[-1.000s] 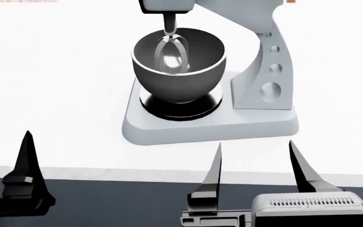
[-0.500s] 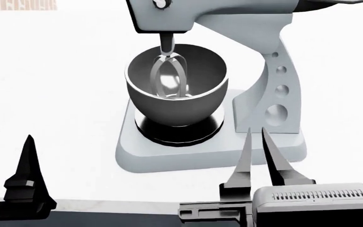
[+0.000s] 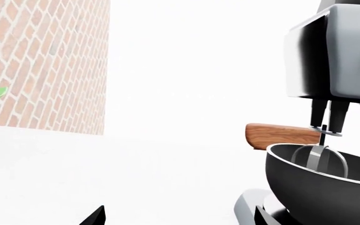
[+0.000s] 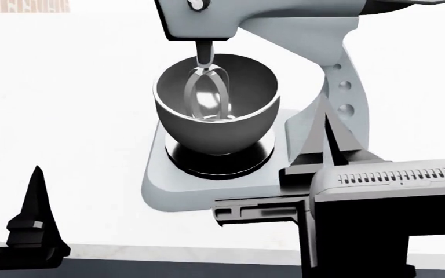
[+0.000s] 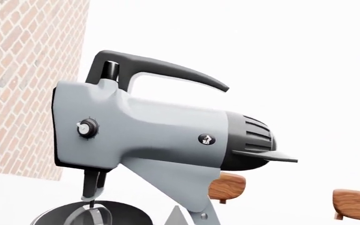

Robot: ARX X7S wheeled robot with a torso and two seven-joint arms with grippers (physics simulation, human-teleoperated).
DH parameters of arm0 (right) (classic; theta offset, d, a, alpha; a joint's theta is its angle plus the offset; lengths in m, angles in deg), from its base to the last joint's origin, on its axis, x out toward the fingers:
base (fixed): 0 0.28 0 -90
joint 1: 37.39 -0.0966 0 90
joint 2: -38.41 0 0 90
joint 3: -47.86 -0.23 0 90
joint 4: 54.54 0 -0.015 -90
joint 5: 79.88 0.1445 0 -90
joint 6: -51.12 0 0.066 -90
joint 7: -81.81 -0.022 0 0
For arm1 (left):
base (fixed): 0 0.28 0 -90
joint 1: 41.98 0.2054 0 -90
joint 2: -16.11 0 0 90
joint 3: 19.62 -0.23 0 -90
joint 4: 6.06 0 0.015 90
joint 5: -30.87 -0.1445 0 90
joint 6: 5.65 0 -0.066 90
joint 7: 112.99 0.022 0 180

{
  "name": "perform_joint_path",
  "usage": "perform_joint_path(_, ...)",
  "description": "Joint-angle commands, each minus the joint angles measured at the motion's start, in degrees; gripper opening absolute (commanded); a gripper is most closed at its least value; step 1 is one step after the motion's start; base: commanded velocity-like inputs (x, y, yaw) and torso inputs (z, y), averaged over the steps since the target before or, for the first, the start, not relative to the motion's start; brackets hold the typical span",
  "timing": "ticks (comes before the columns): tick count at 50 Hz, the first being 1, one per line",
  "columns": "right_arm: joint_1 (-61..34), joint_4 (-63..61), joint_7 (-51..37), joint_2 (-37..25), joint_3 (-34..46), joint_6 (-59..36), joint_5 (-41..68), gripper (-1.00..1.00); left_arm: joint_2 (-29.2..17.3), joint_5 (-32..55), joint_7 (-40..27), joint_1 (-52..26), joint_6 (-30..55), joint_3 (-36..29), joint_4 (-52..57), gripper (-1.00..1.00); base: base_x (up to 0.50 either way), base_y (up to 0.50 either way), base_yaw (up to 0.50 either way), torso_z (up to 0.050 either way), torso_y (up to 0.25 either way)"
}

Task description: Open the stand mixer head.

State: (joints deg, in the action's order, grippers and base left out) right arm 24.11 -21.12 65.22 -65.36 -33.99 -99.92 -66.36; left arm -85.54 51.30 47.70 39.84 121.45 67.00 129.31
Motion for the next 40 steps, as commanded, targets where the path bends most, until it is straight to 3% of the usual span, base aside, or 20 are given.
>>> perform_joint_path(1, -3.8, 2.3, 0.4, -0.2, -1.0, -1.3, -0.1, -1.0, 0.4, -0.4, 2.5, 0.2, -3.9, 0.8, -1.9, 1.0, 0.0, 0.0, 0.0, 0.0, 0.0)
perform_joint_path(40, -16.5, 12.4, 0.3, -4.3, 2.1, -3.8, -1.9, -1.0, -0.7, 0.2, 2.2, 1.1, -7.3, 0.1, -5.1, 1.0, 0.0, 0.0, 0.0, 0.0, 0.0)
